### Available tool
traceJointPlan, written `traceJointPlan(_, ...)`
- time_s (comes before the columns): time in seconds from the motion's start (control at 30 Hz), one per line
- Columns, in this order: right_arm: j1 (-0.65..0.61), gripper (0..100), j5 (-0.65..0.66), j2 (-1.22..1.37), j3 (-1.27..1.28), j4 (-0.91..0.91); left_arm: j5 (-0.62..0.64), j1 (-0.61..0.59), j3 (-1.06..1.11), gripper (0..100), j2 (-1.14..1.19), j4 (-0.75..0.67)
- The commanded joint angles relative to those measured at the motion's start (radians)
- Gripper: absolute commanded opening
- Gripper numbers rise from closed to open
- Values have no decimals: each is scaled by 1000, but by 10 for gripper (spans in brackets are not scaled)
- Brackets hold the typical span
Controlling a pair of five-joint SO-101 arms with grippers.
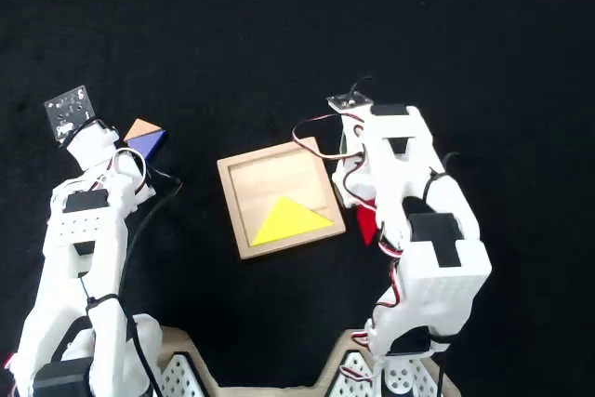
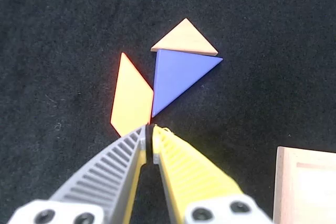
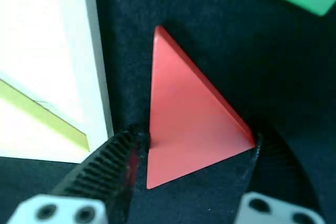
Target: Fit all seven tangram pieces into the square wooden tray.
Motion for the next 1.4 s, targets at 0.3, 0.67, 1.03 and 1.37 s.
traceJointPlan(0.3,2,244,12,18,-18,-57,11,-8,-53,30,-3,-18)
traceJointPlan(0.67,3,212,12,-56,-15,-41,11,-7,-54,30,-3,-18)
traceJointPlan(1.03,-31,212,8,-380,27,43,11,-7,-53,30,-3,-18)
traceJointPlan(1.37,-275,211,-126,-446,-22,43,12,-61,-61,30,-3,-18)
